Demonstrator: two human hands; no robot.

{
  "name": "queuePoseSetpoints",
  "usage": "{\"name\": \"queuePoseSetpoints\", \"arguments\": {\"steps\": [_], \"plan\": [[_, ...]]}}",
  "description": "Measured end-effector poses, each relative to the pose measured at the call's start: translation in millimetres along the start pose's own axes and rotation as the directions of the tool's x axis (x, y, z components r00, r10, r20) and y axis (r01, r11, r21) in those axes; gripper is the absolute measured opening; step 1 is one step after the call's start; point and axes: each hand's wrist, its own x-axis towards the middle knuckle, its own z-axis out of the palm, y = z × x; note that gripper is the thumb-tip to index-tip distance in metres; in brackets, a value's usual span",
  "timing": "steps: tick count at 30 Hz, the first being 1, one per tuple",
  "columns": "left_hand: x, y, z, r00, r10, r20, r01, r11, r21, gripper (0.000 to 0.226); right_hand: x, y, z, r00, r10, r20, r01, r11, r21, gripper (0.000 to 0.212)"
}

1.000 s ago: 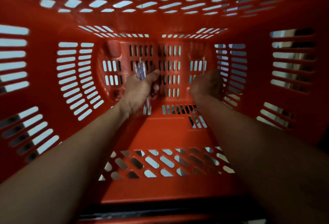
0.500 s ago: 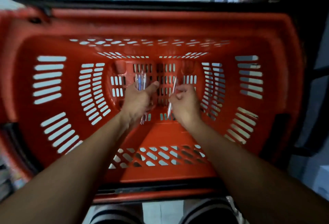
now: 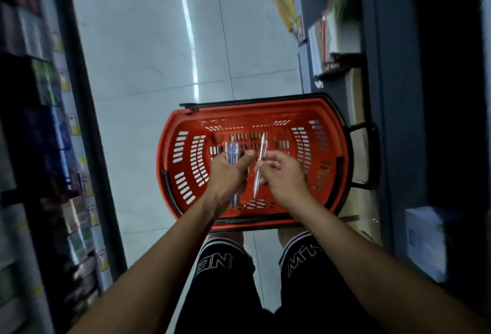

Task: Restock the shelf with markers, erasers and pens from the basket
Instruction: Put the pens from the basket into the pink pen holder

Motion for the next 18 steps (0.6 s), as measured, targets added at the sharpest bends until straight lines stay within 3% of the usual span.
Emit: {"name": "queuePoseSetpoints", "arguments": {"steps": [6,13,18], "plan": [[-91.0,62.4,11.6,0.989,0.146,0.022,-0.146,0.989,0.003,0.023,-77.1,-76.1,-27.4,0.993,-0.117,0.013,0.116,0.991,0.061,0.009],[-180.9,90.0,24.4,0.959,0.279,-0.047,-0.278,0.96,0.023,0.023,-154.6,-111.7,-42.2,0.969,-0.245,0.009,0.244,0.966,0.081,0.007],[-215.3,90.5,21.7,0.915,0.4,-0.06,-0.385,0.906,0.174,0.025,-192.5,-114.2,-43.3,0.942,-0.334,-0.028,0.335,0.94,0.059,0.007]]}}
